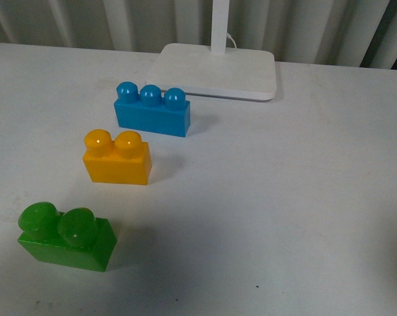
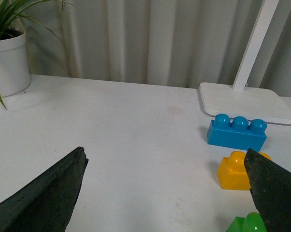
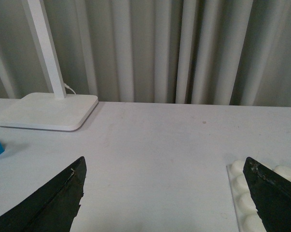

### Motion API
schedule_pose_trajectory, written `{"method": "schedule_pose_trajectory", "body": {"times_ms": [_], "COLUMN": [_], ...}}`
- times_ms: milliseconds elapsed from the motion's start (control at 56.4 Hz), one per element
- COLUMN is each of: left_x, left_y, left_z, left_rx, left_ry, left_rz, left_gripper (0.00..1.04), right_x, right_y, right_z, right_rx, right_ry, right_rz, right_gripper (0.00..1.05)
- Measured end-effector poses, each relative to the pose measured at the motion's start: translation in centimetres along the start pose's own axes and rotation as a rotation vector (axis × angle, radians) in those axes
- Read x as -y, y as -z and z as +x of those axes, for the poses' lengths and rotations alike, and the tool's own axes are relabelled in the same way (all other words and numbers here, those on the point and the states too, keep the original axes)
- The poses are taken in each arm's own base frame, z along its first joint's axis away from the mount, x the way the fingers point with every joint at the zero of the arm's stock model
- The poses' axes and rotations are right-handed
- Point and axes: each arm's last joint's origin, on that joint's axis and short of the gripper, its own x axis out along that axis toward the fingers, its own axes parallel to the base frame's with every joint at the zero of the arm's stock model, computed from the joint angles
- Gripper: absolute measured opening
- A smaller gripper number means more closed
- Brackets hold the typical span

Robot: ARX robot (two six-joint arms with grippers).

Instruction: Insert yellow block into base center

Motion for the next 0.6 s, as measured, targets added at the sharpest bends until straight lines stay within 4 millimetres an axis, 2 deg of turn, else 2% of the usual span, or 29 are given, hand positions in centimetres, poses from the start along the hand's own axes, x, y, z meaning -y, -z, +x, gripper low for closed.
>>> {"method": "schedule_pose_trajectory", "body": {"times_ms": [603], "left_x": [0.0], "left_y": [0.0], "left_z": [0.0], "left_rx": [0.0], "left_ry": [0.0], "left_rz": [0.0], "left_gripper": [0.98], "right_x": [0.0], "right_y": [0.0], "right_z": [0.0], "right_rx": [0.0], "right_ry": [0.0], "right_rz": [0.0], "right_gripper": [0.96]}}
